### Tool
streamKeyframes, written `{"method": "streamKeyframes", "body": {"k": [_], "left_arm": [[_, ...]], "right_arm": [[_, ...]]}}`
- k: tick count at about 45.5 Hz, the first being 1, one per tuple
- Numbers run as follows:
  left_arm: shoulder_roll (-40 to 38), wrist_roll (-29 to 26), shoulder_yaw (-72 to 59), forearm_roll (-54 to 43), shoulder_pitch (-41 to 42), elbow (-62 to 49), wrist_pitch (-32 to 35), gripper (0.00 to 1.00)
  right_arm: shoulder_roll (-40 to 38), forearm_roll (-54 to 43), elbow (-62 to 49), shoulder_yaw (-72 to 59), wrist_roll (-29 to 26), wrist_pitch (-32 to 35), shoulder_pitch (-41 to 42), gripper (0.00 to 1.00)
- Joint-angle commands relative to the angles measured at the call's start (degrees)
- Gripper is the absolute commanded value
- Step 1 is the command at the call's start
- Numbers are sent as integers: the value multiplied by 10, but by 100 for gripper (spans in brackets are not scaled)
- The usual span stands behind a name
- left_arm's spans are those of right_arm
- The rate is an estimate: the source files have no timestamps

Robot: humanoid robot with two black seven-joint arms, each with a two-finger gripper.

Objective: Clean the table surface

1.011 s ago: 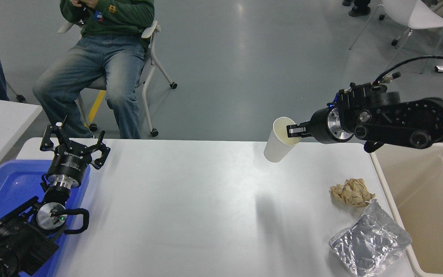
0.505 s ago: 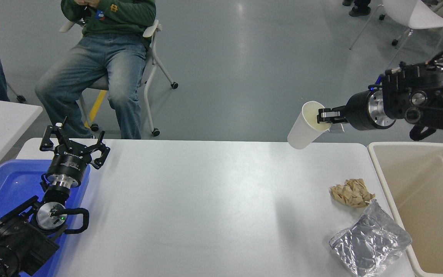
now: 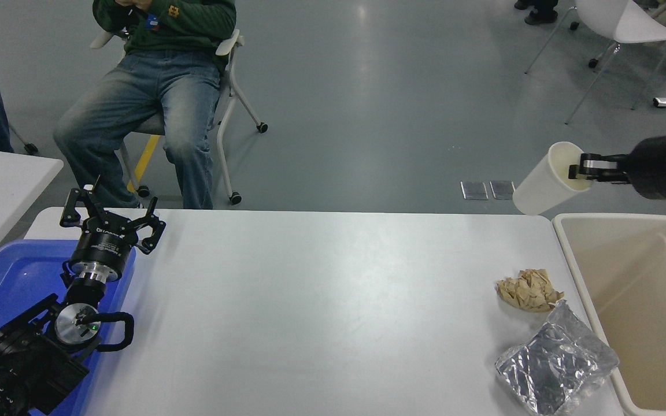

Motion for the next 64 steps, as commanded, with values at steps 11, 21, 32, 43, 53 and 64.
{"method": "streamKeyframes", "body": {"k": [11,21,32,43,53,64], "left_arm": [[0,0,0,0,0,0,0,100],[0,0,0,0,0,0,0,100],[0,0,0,0,0,0,0,100],[0,0,0,0,0,0,0,100],[0,0,0,0,0,0,0,100],[0,0,0,0,0,0,0,100]], "right_arm": [[-74,-15,-59,11,45,-3,-76,0],[-62,-12,-129,31,62,-5,-124,0],[-6,-7,-240,115,80,-6,-248,0],[27,-7,-314,198,90,-7,-367,0],[70,-7,-402,201,123,-7,-426,0],[151,-4,-556,201,158,-8,-483,0]]}}
